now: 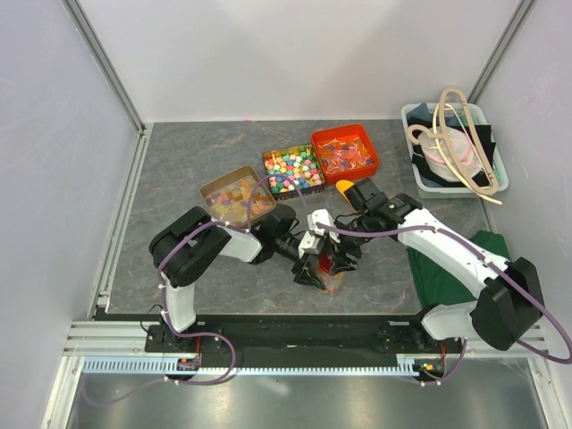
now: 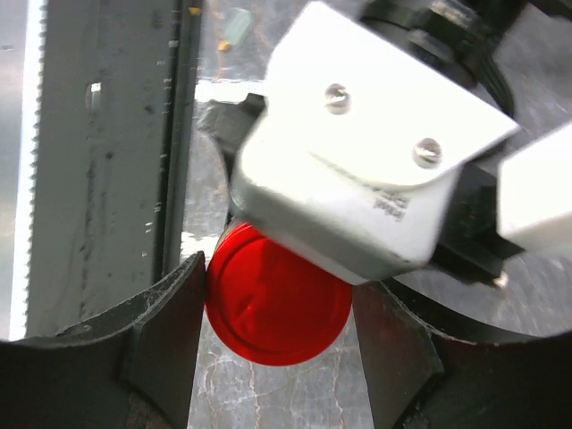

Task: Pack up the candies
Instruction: Screw the bottle lid onto the packing bottle.

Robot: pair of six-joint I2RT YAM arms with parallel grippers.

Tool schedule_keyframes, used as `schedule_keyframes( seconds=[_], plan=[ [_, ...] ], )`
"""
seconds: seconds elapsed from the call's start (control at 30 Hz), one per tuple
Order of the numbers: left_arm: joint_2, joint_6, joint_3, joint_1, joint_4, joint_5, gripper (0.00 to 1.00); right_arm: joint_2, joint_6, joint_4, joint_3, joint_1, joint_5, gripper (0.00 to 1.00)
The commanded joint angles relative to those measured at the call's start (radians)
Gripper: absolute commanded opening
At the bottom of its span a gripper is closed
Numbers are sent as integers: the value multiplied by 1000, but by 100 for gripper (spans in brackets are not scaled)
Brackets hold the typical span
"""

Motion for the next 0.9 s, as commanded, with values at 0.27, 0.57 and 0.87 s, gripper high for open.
schedule_keyframes(
  seconds=[0.27,0.57,0.87],
  plan=[
    [-16,-200,-84,9,187,-530,2,-100,425,347,-144,62,239,58],
    [-25,-208,-93,11,205,-620,2,-63,589,513,-183,60,381,57],
    [-22,-197,-84,9,189,-612,2,-94,563,536,-192,42,374,82]
  ],
)
